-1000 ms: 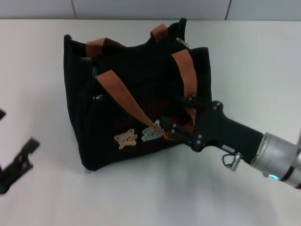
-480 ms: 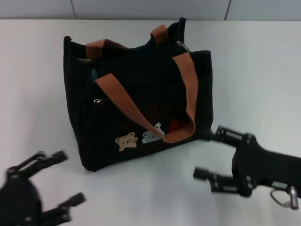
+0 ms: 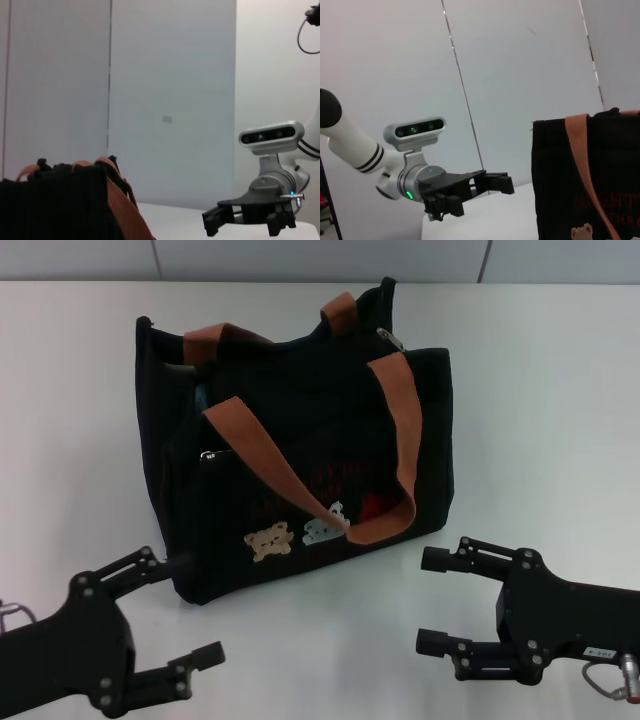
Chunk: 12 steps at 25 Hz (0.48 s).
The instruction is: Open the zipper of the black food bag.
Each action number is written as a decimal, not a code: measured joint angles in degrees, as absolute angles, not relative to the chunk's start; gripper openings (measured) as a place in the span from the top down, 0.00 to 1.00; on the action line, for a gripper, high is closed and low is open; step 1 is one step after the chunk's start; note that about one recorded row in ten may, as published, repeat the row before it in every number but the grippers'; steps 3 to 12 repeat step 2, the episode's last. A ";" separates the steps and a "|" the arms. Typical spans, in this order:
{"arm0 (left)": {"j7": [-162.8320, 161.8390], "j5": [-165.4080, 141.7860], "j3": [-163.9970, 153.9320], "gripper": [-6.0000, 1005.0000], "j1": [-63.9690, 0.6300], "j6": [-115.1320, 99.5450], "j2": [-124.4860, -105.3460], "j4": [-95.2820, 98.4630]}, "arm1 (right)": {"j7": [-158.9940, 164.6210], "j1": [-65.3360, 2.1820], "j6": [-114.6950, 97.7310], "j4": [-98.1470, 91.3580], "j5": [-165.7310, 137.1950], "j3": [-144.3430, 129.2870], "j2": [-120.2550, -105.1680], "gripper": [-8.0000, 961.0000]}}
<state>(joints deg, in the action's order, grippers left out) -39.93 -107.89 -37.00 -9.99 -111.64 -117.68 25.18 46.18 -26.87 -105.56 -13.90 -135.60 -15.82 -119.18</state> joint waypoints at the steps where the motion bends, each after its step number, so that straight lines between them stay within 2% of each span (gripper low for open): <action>1: -40.15 -108.42 -37.00 0.18 -10.53 -111.32 -117.74 25.21 | 46.01 -26.81 -105.57 -13.91 -135.60 -15.82 -119.20 0.12; 12: -40.15 -108.42 -37.00 0.18 -10.53 -111.32 -117.74 25.21 | 45.86 -26.77 -105.57 -13.92 -135.60 -15.82 -119.25 0.12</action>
